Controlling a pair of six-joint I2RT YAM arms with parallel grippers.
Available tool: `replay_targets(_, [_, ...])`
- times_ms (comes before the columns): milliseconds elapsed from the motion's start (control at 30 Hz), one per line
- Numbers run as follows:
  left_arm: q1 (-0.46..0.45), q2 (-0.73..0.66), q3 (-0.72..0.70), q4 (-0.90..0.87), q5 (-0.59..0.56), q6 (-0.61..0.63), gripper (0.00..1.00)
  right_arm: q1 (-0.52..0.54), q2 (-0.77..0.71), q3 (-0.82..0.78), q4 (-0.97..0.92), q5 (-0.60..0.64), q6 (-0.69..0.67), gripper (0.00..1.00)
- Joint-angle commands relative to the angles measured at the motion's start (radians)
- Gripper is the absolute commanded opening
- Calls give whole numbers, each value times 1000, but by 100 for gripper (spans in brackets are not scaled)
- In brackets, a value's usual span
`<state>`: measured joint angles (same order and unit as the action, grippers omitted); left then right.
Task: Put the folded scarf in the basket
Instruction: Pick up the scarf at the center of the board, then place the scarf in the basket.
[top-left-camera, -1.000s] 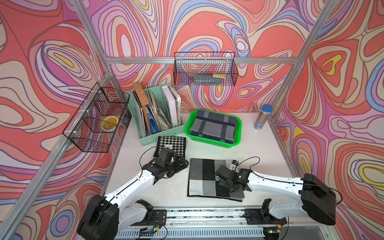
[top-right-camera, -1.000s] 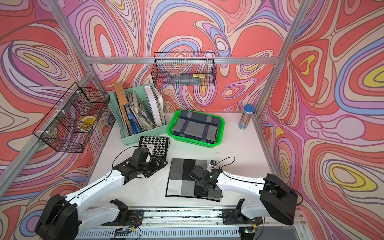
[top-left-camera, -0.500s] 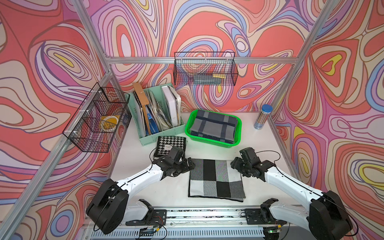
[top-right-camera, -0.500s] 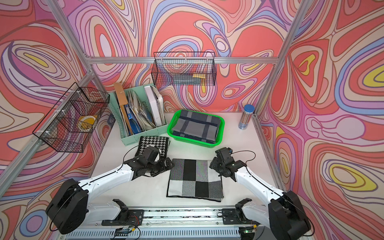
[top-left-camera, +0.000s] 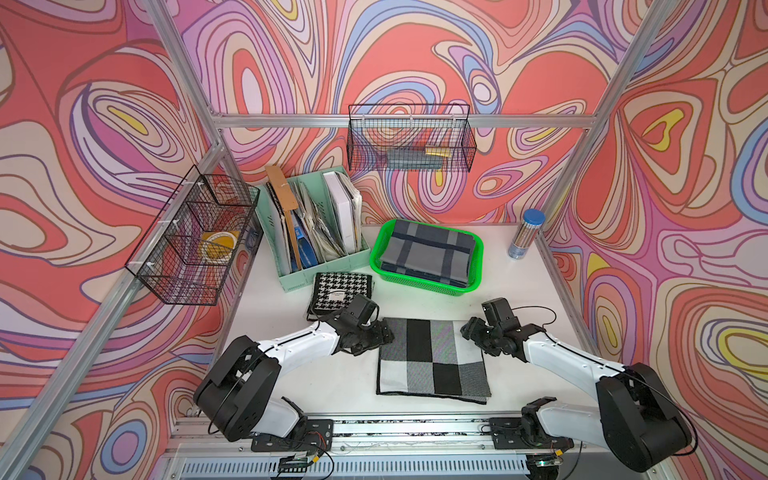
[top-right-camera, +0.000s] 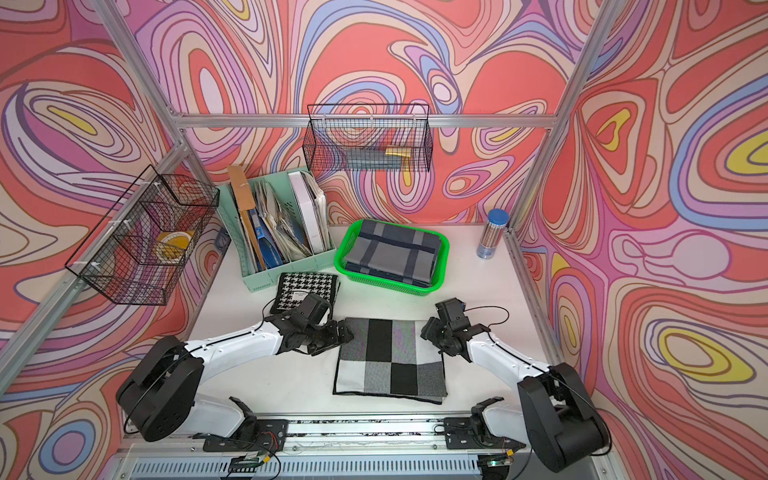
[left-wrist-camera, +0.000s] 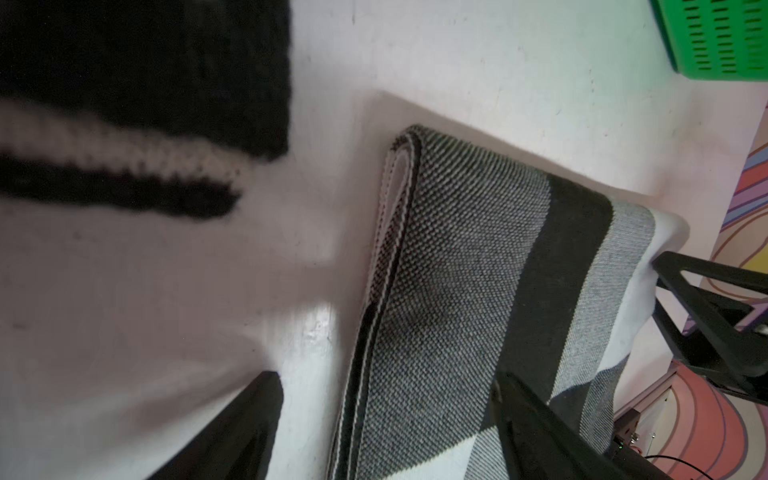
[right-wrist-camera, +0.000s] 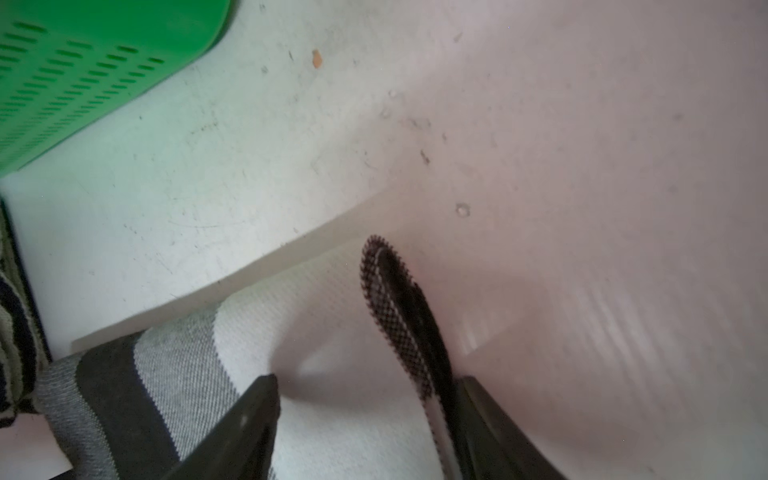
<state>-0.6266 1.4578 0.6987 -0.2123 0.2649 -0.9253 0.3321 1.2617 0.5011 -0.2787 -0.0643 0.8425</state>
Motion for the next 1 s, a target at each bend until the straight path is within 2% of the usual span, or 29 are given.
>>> replay_targets(0, [-19, 29, 1, 23, -3, -9, 80, -5, 34, -62, 1, -70, 18, 61])
replay_targets(200, [-66, 58, 8, 43, -17, -16, 71, -5, -12, -93, 18, -110, 25, 49])
replay_targets(233, [-72, 72, 14, 48, -10, -20, 64, -4, -25, -97, 18, -119, 26, 45])
replay_targets(267, [-77, 86, 23, 50, 1, -23, 54, -5, -42, -101, 17, -127, 27, 38])
replay_targets(333, [-82, 110, 41, 45, 20, -24, 26, -6, -78, -109, 17, -143, 31, 25])
replay_targets(400, [-88, 113, 55, 35, 30, -31, 1, -5, -127, -109, 13, -165, 29, 7])
replay_targets(433, [-91, 101, 60, 28, 30, -32, 0, -5, -148, -108, 10, -175, 26, 1])
replay_targets(600, [-103, -41, 79, 29, 14, 6, 0, -4, -313, -64, -36, -205, 1, 0])
replay_targets(767, [-104, -146, 187, -72, -62, 90, 0, -4, -469, 36, -96, -103, 1, 0])
replay_targets(867, [-99, -128, 301, -112, -96, 162, 0, -5, -437, 164, -161, 35, -4, 0])
replay_targets(967, [-65, -52, 449, -142, -94, 222, 0, -4, -313, 328, -208, 170, -31, 0])
